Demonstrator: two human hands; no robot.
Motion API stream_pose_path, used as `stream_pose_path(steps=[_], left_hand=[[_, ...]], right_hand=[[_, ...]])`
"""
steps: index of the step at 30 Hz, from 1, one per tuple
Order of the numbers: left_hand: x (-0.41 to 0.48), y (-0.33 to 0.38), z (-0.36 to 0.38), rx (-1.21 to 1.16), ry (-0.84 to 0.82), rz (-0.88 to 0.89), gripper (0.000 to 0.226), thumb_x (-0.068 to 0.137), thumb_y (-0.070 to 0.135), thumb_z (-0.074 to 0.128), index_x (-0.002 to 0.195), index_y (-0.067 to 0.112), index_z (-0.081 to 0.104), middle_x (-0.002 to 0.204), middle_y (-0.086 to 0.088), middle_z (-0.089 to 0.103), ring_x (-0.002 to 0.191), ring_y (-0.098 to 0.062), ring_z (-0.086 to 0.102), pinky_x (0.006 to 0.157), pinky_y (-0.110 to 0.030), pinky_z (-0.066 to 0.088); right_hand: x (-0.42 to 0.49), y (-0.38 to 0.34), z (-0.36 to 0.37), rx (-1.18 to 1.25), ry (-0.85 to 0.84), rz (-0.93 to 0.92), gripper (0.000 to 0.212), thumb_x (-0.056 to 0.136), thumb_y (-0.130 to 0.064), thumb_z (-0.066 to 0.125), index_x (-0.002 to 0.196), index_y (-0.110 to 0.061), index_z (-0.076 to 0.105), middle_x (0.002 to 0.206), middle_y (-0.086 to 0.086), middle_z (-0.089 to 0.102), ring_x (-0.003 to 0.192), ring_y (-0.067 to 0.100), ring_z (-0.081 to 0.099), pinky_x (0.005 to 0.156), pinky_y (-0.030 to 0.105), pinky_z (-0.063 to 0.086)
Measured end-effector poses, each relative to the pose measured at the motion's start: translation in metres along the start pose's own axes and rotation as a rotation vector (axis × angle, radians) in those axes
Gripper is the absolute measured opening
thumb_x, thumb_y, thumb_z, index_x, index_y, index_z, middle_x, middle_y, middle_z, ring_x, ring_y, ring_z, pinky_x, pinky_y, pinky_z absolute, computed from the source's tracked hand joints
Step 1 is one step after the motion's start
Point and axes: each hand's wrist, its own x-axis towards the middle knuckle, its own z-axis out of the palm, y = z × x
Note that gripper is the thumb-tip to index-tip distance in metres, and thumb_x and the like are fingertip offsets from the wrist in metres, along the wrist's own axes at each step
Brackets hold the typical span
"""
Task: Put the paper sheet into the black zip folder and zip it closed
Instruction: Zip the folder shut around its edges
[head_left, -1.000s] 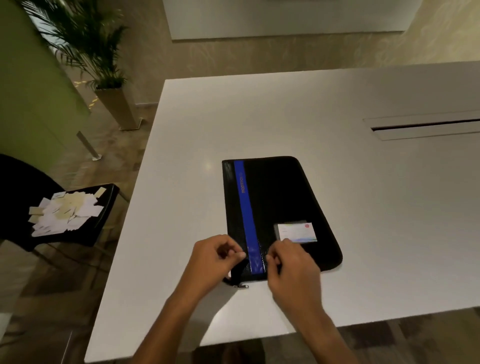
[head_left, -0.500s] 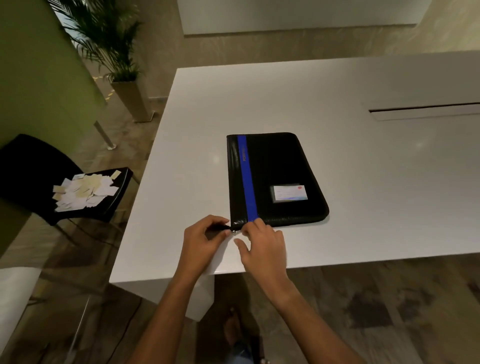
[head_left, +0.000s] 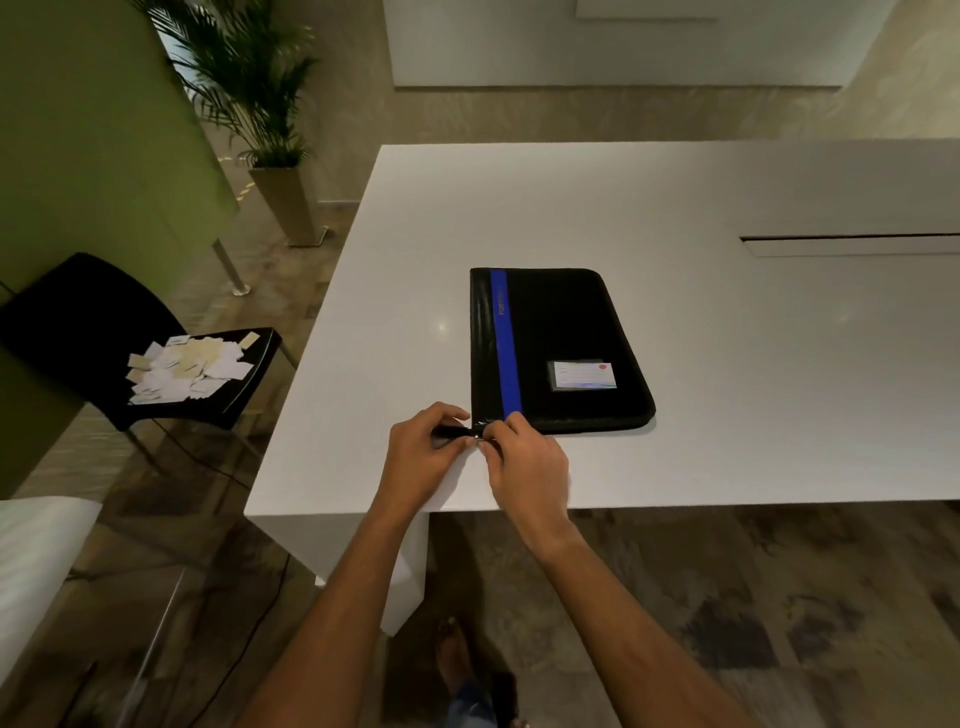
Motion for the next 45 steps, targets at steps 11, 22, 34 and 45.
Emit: stream_pose_path(steps=[11,22,34,45], left_hand=[[0.001,-0.001,0.0,-0.08,0.02,-0.08,0.031,0.09,0.018,0.09,0.107,0.024,0.065,0.105,0.01,0.076,0.101,-0.003,0.073,0.087,-0.008,0.053],[0.002,-0.003,0.006,-0.023,0.063,-0.094,0.03,0.092,0.015,0.088,0.1,0.027,0.061,0.097,0.011,0.072,0.097,0.0,0.068,0.081,-0.007,0.053],[0.002,-0.008,0.009,0.003,0.117,-0.097,0.036,0.09,0.013,0.088,0.094,0.035,0.06,0.089,0.016,0.07,0.093,-0.007,0.07,0.076,-0.012,0.056],[0.015,0.033,0.083,0.657,-0.098,0.441,0.058,0.096,0.041,0.076,0.15,0.022,0.063,0.157,-0.004,0.059,0.148,-0.03,0.052,0.124,-0.053,0.043]], right_hand=[[0.0,0.004,0.003,-0.098,-0.007,-0.024,0.015,0.108,-0.03,0.068,0.115,-0.018,0.073,0.109,0.0,0.072,0.084,0.018,0.069,0.078,0.035,0.06],[-0.002,0.03,-0.014,-0.121,0.033,0.078,0.016,0.096,-0.02,0.085,0.107,-0.01,0.08,0.101,0.006,0.077,0.076,0.021,0.074,0.071,0.035,0.063],[-0.011,0.111,-0.047,-0.096,0.126,0.183,0.01,0.097,-0.015,0.083,0.104,-0.008,0.079,0.102,0.009,0.08,0.069,0.026,0.074,0.065,0.038,0.064],[-0.012,0.118,-0.043,0.007,0.143,0.193,0.008,0.097,-0.018,0.083,0.103,-0.015,0.078,0.099,0.001,0.078,0.072,0.016,0.073,0.066,0.032,0.065]])
